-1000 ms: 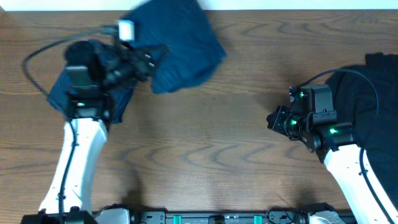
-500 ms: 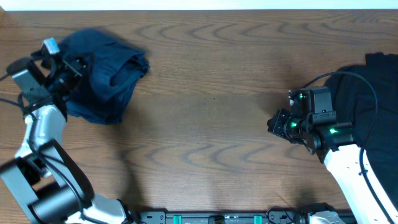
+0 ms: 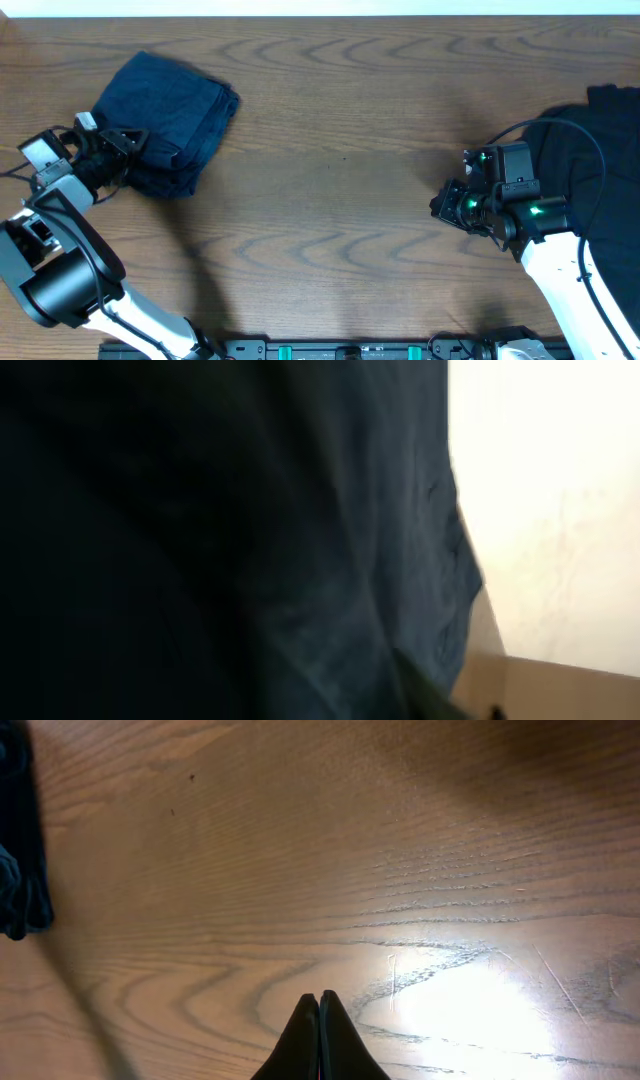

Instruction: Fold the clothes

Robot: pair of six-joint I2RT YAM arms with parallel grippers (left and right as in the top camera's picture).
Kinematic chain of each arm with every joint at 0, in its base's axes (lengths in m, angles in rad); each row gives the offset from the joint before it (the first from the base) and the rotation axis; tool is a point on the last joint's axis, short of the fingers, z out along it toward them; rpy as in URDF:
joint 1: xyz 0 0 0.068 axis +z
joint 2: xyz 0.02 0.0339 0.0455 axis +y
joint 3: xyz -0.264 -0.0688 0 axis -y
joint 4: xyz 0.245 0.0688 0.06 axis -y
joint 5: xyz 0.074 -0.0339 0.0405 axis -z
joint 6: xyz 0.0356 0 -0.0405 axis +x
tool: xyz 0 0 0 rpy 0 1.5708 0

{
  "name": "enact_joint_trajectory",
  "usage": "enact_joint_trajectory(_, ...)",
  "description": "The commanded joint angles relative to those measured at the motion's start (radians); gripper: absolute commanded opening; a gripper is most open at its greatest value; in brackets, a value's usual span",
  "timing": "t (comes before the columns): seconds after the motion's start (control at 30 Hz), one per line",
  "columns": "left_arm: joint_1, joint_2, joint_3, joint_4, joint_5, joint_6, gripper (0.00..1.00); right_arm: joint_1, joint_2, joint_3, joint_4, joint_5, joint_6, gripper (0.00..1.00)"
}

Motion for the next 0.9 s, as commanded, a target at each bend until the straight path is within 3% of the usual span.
enact_joint_trajectory(0.0,0.029,-0.075,0.016,-0.075,0.028,0.054,0.66,-0.008,-0.01,0.007,-0.003,-0.008,-0.011,0.01)
enact_joint_trajectory(0.23,0.031,-0.357,0.031,-0.323,0.054,0.131,0.95,-0.008,-0.013,0.009,0.006,-0.017,-0.012,0.01)
enact_joint_trajectory(0.37,0.031,-0.562,0.081,-0.503,0.059,0.19,0.98,-0.008,-0.018,0.019,0.034,-0.051,-0.051,0.01)
enact_joint_trajectory(0.5,-0.003,-0.724,0.198,-0.828,0.03,0.398,0.99,-0.008,-0.03,0.058,0.048,-0.068,-0.124,0.01)
enact_joint_trajectory(0.63,-0.139,-0.818,0.342,-1.171,-0.213,0.589,0.98,-0.007,-0.059,0.137,0.048,-0.069,-0.222,0.01)
enact_joint_trajectory(0.87,-0.549,-0.905,0.393,-1.379,-0.521,0.591,0.98,0.033,-0.146,0.307,0.047,-0.069,-0.322,0.07)
